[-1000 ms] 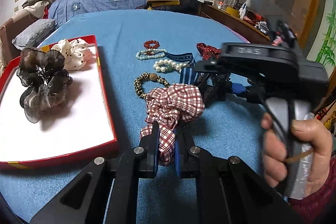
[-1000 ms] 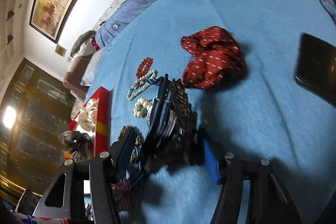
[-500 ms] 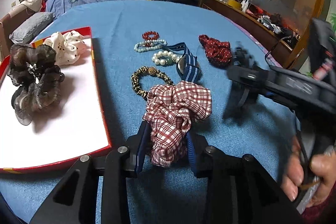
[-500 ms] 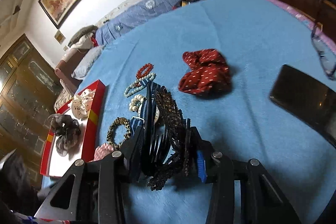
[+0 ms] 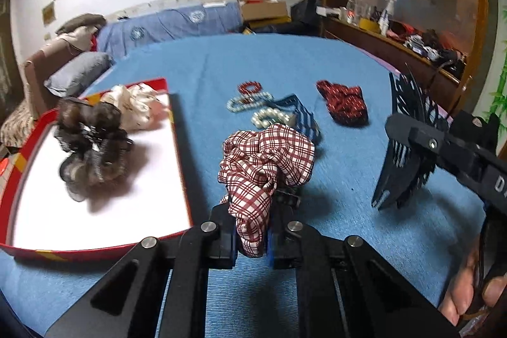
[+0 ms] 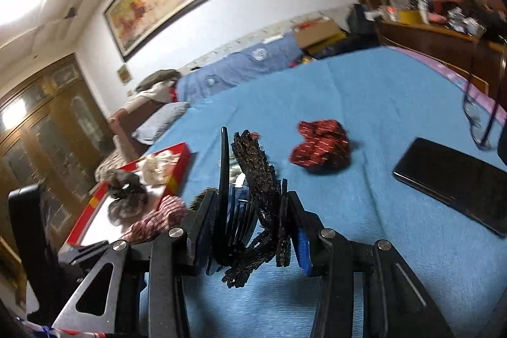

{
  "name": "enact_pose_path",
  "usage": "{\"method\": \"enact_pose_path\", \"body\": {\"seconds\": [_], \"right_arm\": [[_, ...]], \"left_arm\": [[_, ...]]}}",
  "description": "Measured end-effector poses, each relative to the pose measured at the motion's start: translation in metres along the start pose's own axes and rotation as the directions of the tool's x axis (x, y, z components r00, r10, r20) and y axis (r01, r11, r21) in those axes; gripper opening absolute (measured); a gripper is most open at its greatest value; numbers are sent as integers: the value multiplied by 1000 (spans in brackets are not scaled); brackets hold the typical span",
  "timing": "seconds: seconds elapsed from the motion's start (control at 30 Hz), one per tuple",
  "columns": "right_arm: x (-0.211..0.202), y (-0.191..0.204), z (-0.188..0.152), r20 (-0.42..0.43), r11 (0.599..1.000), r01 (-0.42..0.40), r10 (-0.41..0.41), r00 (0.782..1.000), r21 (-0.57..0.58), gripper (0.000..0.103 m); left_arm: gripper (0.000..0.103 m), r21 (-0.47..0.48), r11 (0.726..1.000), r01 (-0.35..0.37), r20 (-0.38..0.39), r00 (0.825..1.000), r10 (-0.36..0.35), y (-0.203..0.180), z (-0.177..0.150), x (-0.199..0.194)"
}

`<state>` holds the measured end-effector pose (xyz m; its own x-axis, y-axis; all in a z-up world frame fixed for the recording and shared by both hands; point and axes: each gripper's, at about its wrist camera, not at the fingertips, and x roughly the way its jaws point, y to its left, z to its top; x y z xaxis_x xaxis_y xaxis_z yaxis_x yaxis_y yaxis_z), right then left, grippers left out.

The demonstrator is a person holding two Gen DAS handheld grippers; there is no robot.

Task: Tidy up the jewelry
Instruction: 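Lift the plaid scrunchie and black claw clips and carry toward the tray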

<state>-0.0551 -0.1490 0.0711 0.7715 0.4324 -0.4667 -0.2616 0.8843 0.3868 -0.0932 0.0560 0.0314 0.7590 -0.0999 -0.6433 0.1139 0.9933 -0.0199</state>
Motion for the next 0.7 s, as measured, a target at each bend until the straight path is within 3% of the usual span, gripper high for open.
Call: {"method": "enact_pose_path", "body": {"seconds": [0.37,0.7], "right_arm": [[1,-2,-2,4,998,-57,57,998,-9,47],[-2,-2,-4,1,1000,-28,28,1000,-6,47]], "left_arm": [[12,-29,998,-58,63,996,59,4,0,-13],[12,12,997,-72,82,994,71,-4,-3,-20]]}}
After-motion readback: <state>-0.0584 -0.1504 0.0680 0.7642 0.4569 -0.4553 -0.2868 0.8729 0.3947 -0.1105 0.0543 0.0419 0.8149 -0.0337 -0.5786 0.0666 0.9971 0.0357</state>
